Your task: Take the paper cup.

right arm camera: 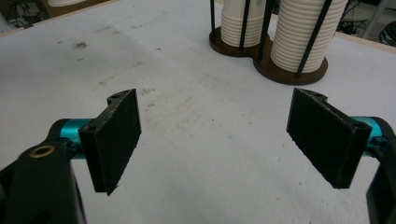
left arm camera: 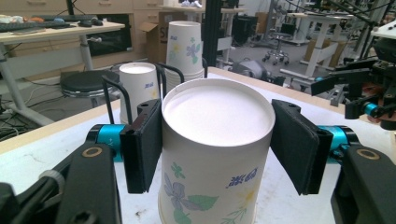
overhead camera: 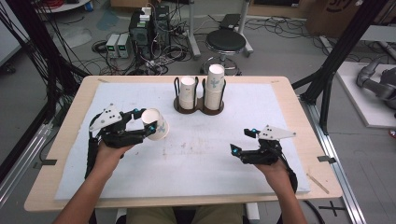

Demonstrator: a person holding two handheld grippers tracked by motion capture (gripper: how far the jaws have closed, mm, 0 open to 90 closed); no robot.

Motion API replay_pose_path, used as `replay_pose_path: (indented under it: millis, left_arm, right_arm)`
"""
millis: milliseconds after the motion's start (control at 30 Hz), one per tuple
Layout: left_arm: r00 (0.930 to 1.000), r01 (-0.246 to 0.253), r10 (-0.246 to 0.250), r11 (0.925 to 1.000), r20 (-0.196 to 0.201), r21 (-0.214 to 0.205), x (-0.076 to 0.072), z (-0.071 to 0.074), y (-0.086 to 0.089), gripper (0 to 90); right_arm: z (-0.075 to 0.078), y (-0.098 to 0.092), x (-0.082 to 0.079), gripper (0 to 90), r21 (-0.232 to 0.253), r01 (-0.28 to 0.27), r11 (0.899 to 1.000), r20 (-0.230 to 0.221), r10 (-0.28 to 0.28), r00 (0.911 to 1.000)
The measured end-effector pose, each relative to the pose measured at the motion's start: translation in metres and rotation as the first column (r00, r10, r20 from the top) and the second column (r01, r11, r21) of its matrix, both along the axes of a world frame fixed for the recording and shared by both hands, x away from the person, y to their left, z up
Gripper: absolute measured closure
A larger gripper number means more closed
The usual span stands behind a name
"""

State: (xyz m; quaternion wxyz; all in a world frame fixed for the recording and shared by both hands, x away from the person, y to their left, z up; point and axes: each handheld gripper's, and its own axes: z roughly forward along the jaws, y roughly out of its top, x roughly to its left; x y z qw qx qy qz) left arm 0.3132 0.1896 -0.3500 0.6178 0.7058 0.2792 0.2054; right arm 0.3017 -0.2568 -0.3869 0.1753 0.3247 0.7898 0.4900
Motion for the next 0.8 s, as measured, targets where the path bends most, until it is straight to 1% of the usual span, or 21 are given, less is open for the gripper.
replay_pose_path:
  millis: [67, 200, 233, 367, 500, 533, 633, 700, 733, 800]
  left_arm:
    - [1.0000, 0.006, -0.006, 1.0000, -0.001, 0.000, -0.001, 0.000, -0.001, 36.5]
    - [0.9999, 0.009, -0.009, 1.0000, -0.009, 0.000, 0.000, -0.002, -0.001, 36.5]
    - [0.9999, 0.008, -0.008, 1.0000, -0.009, -0.002, 0.000, -0.003, -0.002, 36.5]
    - [0.9999, 0.012, -0.012, 0.9999, -0.010, -0.002, 0.000, -0.007, -0.003, 36.5]
    - [0.9997, 0.009, -0.009, 0.9999, -0.023, -0.007, 0.000, -0.010, -0.003, 36.5]
    - [0.9997, 0.011, -0.011, 0.9999, -0.024, -0.008, 0.000, -0.010, -0.003, 36.5]
    - [0.9997, 0.011, -0.011, 0.9999, -0.022, -0.009, 0.001, -0.010, -0.003, 36.6]
    - [0.9997, 0.012, -0.012, 0.9999, -0.022, -0.010, 0.001, -0.010, -0.003, 36.6]
    - [0.9997, 0.013, -0.013, 0.9999, -0.020, -0.009, 0.001, -0.010, -0.004, 36.6]
    - [0.9996, 0.019, -0.019, 0.9998, -0.020, -0.009, 0.000, -0.010, -0.005, 36.6]
  right_arm:
    - [0.001, 0.003, 0.000, 18.2, -0.002, -0.008, 1.000, 0.004, 0.008, 1.0000]
    - [0.002, 0.007, 0.000, 18.3, 0.001, -0.019, 1.000, -0.003, 0.019, 0.9998]
    - [0.001, 0.007, 0.000, 18.2, -0.002, -0.022, 1.000, 0.003, 0.022, 0.9998]
    - [-0.001, 0.007, -0.001, 18.2, -0.005, -0.023, 1.000, -0.002, 0.023, 0.9997]
    - [-0.002, 0.006, -0.001, 18.2, -0.003, -0.019, 1.000, -0.004, 0.019, 0.9998]
    - [-0.002, 0.005, -0.001, 18.3, 0.000, -0.015, 1.000, -0.010, 0.015, 0.9998]
    - [-0.002, 0.007, 0.000, 18.2, -0.003, -0.022, 1.000, -0.002, 0.022, 0.9998]
    - [-0.002, 0.007, 0.000, 18.3, -0.003, -0.020, 1.000, -0.008, 0.020, 0.9998]
    - [-0.002, 0.008, -0.001, 18.3, -0.002, -0.031, 1.000, -0.006, 0.031, 0.9995]
    - [-0.002, 0.009, -0.001, 18.2, -0.002, -0.035, 0.999, -0.004, 0.035, 0.9994]
